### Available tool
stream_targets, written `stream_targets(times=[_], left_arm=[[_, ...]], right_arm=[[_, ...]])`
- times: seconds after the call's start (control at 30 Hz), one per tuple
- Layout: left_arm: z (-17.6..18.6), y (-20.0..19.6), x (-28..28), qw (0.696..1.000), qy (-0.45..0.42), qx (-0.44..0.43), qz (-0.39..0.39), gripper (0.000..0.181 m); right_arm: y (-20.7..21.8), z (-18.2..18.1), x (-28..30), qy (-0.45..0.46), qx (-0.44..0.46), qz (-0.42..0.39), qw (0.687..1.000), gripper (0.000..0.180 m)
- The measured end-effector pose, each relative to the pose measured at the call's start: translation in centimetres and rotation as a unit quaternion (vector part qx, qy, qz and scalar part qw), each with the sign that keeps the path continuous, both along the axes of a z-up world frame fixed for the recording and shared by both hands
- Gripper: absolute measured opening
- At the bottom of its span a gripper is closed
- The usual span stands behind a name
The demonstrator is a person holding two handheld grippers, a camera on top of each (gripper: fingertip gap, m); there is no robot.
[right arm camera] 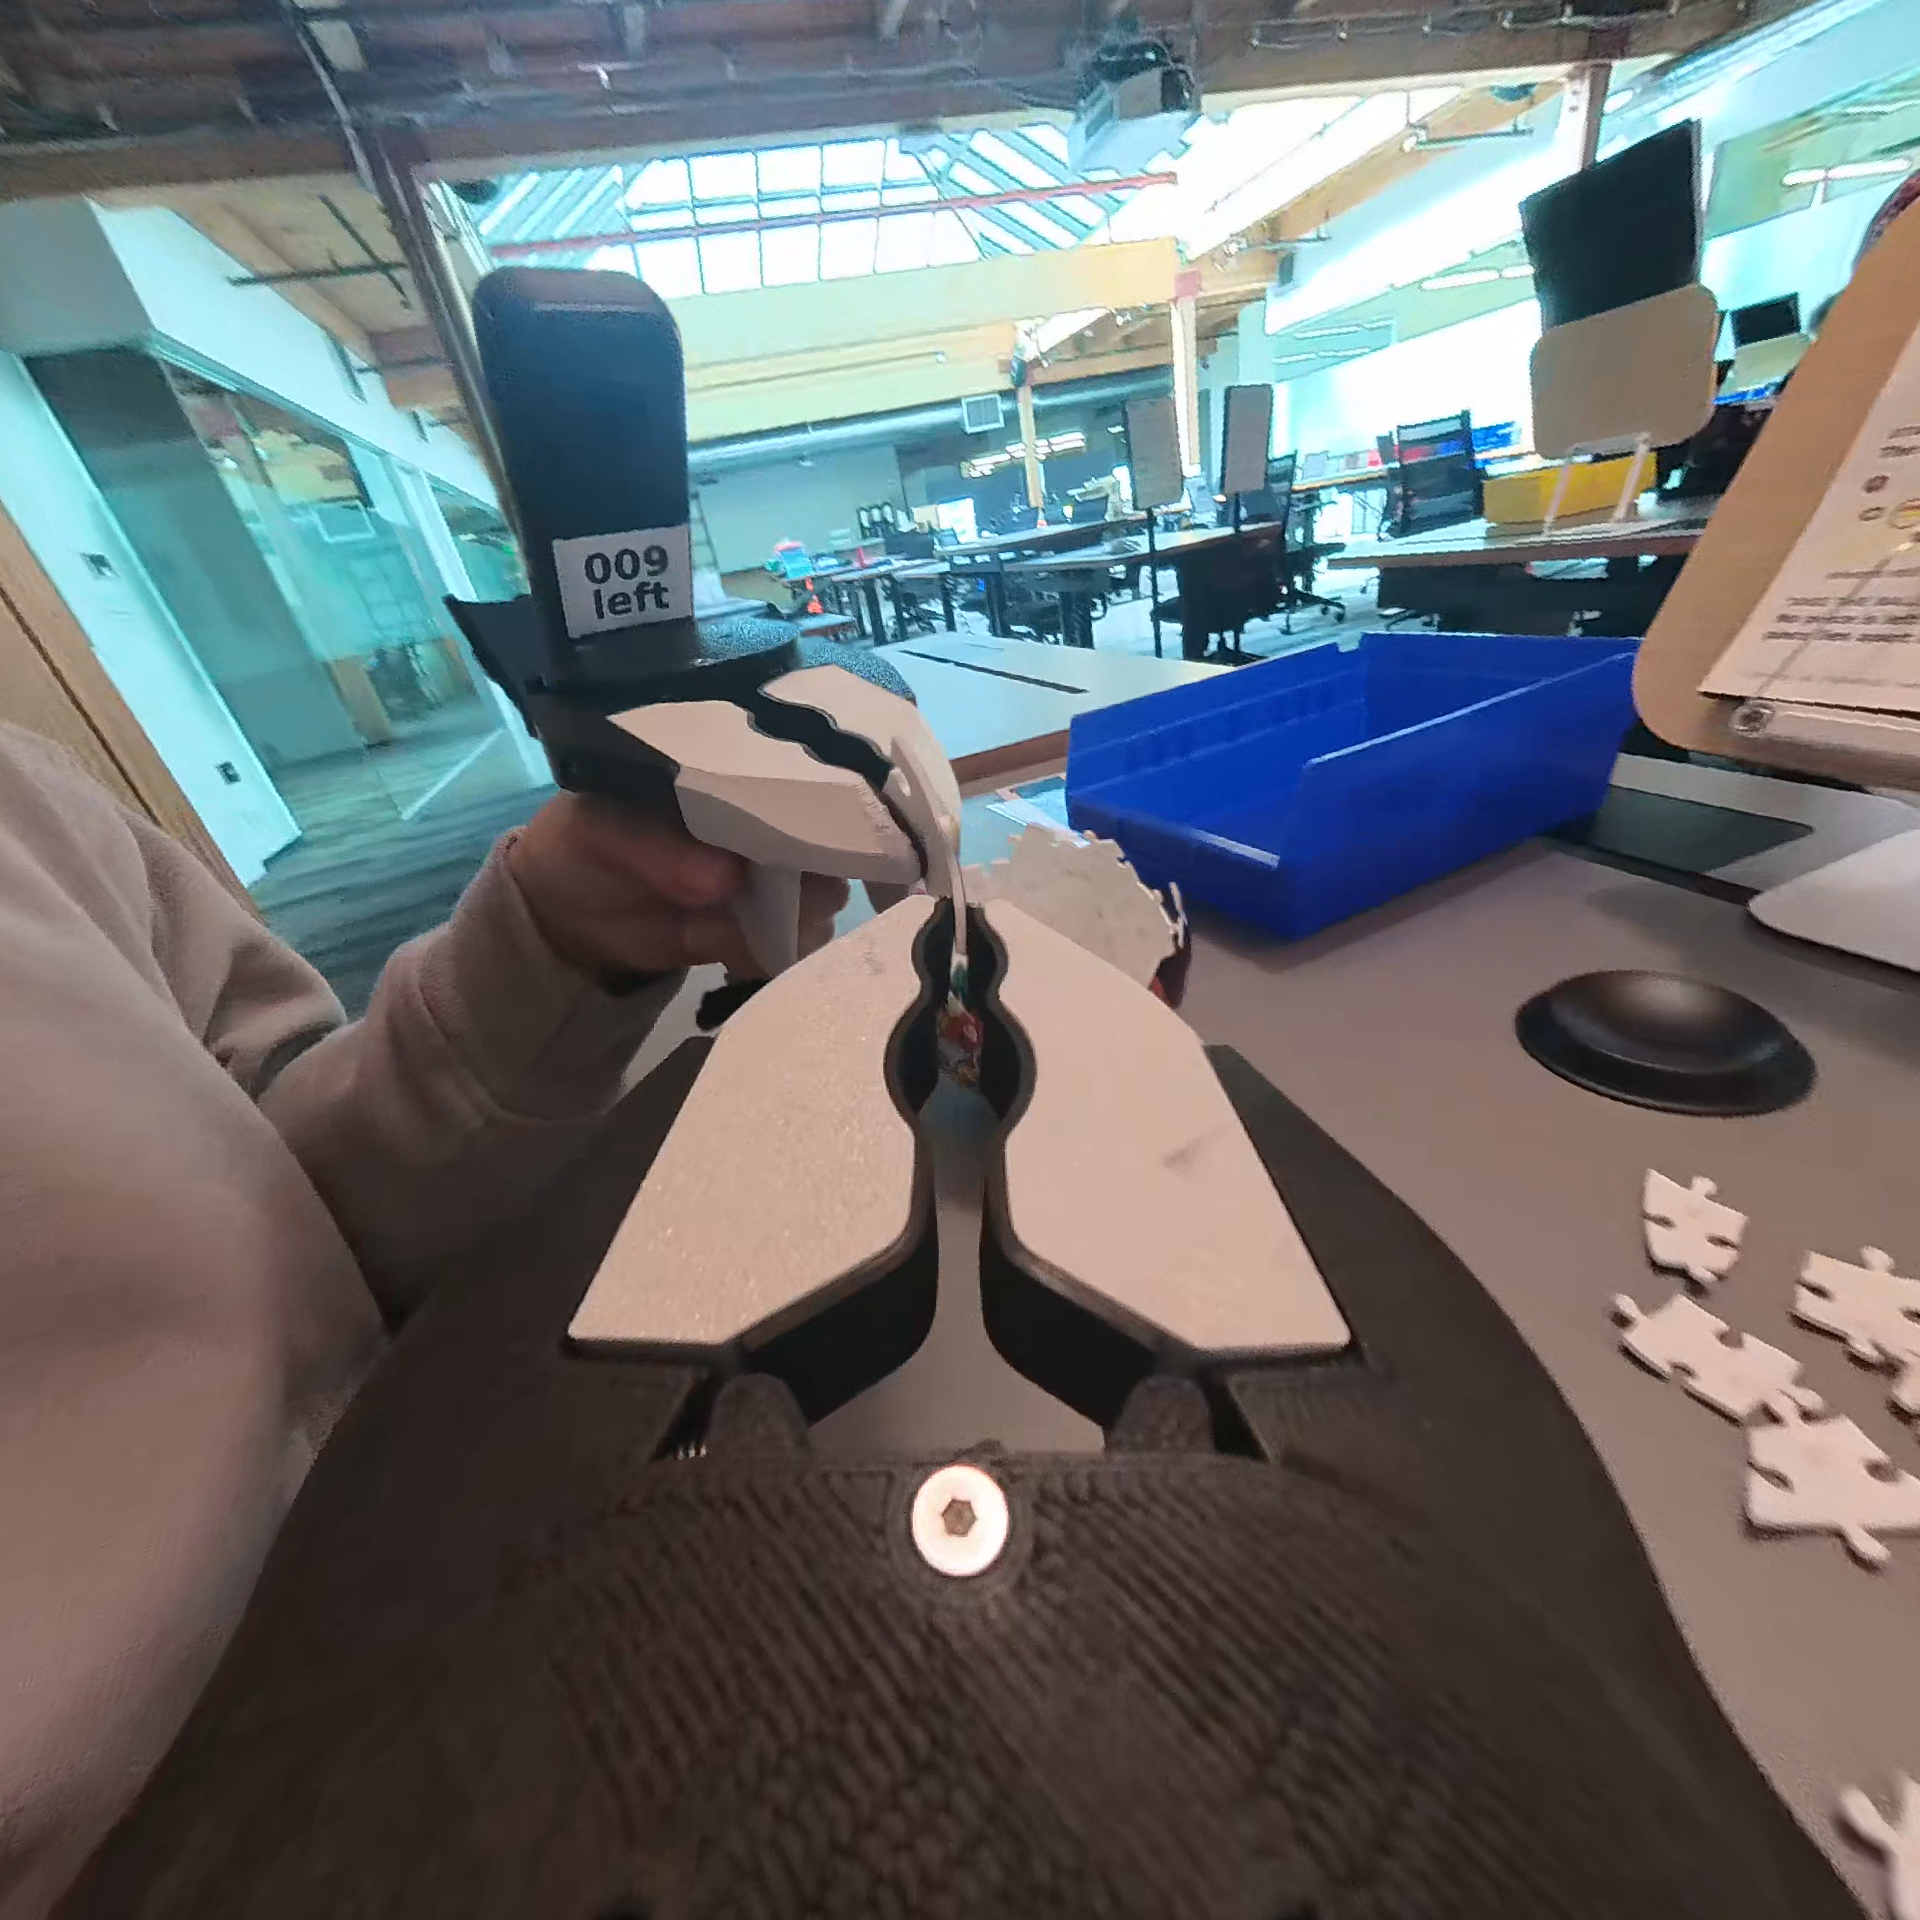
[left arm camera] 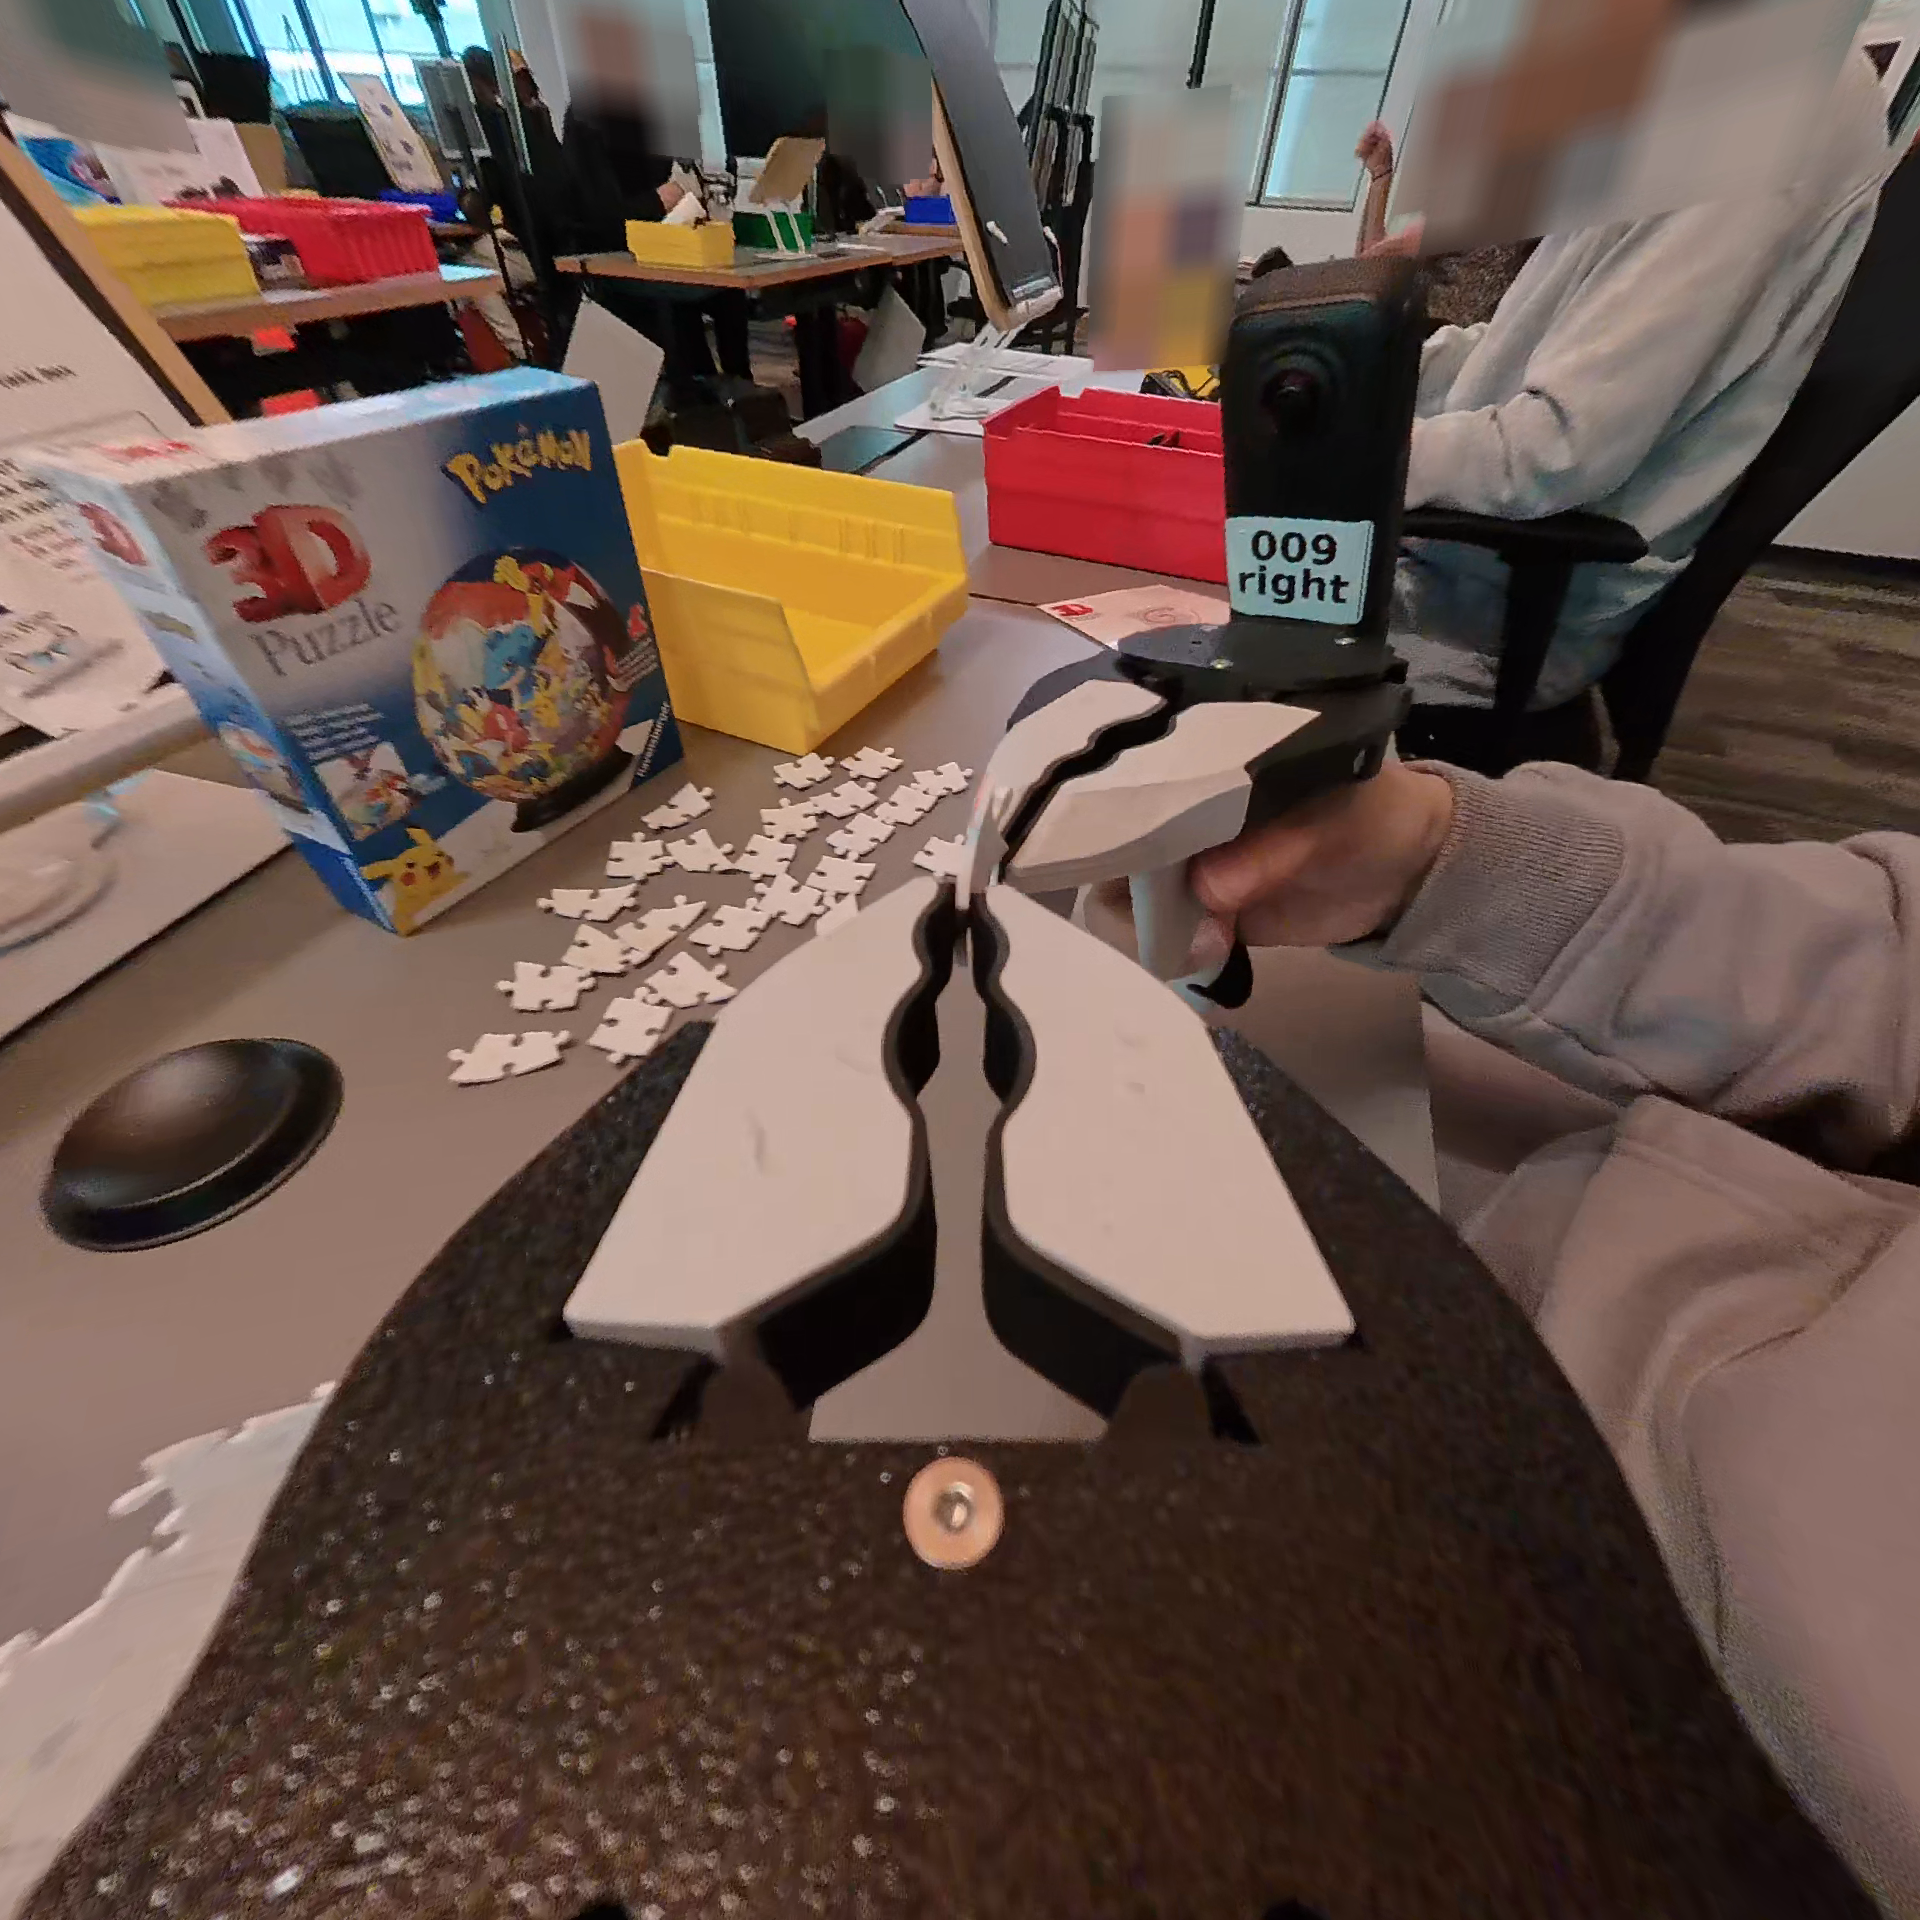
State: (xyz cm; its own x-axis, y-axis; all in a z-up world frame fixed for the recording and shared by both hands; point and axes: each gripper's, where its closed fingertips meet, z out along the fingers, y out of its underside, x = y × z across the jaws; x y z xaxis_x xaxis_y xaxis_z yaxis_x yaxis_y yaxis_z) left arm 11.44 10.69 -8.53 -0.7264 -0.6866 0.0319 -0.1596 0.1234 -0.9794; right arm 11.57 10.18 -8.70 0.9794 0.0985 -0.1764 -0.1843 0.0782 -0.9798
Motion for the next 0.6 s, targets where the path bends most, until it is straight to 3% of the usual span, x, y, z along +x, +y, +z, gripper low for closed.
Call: stream_targets(times=[0.4, 0.5, 0.6], left_arm=[[4.3, 8.5, -1.5, 0.99, -0.089, 0.008, 0.112, 0.001], [4.9, 11.1, -1.7, 0.983, -0.089, 0.047, 0.155, 0.001], [4.3, 13.7, -1.5, 0.977, -0.052, 0.124, 0.167, 0.002]], right_arm=[[8.3, 4.0, -1.1, -0.111, -0.034, 0.09, 0.989, 0.003], [9.4, 5.1, -0.1, -0.173, -0.039, 0.063, 0.982, 0.0], [9.7, 5.4, -0.2, -0.214, -0.053, 0.082, 0.972, 0.01]])
